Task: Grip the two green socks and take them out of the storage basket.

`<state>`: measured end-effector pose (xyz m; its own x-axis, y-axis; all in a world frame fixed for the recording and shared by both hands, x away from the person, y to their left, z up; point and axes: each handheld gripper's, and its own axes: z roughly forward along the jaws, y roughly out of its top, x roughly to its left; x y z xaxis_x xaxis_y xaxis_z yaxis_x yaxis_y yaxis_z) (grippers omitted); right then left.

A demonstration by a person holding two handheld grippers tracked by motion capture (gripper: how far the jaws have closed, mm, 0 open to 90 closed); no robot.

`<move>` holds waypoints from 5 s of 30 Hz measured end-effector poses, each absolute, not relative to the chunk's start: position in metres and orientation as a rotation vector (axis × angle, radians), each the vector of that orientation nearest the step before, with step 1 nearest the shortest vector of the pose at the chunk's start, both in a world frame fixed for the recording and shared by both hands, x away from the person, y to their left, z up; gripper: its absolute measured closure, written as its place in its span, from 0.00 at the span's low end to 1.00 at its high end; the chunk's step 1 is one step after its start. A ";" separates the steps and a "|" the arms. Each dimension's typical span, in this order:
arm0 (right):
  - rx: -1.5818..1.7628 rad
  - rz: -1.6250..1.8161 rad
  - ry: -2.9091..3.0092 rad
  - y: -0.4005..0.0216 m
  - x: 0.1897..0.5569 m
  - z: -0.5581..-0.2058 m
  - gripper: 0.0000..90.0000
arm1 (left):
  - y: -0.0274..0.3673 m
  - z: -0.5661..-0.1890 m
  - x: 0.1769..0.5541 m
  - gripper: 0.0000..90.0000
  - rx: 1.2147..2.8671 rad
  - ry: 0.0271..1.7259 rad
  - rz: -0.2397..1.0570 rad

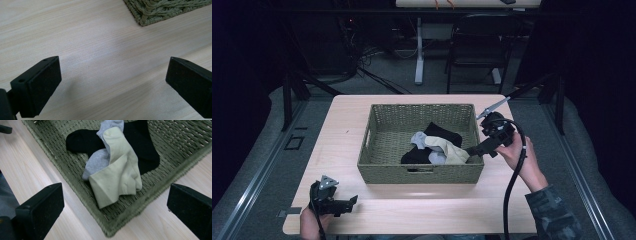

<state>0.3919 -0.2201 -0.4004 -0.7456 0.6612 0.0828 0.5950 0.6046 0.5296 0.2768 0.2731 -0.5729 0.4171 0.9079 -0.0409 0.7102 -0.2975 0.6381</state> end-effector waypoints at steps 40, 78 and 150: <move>1.202 0.423 2.879 -0.142 0.458 -0.479 0.19 | 0.273 -0.573 0.277 0.00 2.092 1.358 0.437; 1.198 0.422 2.852 -0.153 0.446 -0.421 0.96 | 0.272 -0.573 0.277 0.00 2.103 1.352 0.437; 1.270 0.547 2.626 -0.240 0.441 -0.295 0.96 | 0.271 -0.572 0.277 0.00 2.099 1.347 0.433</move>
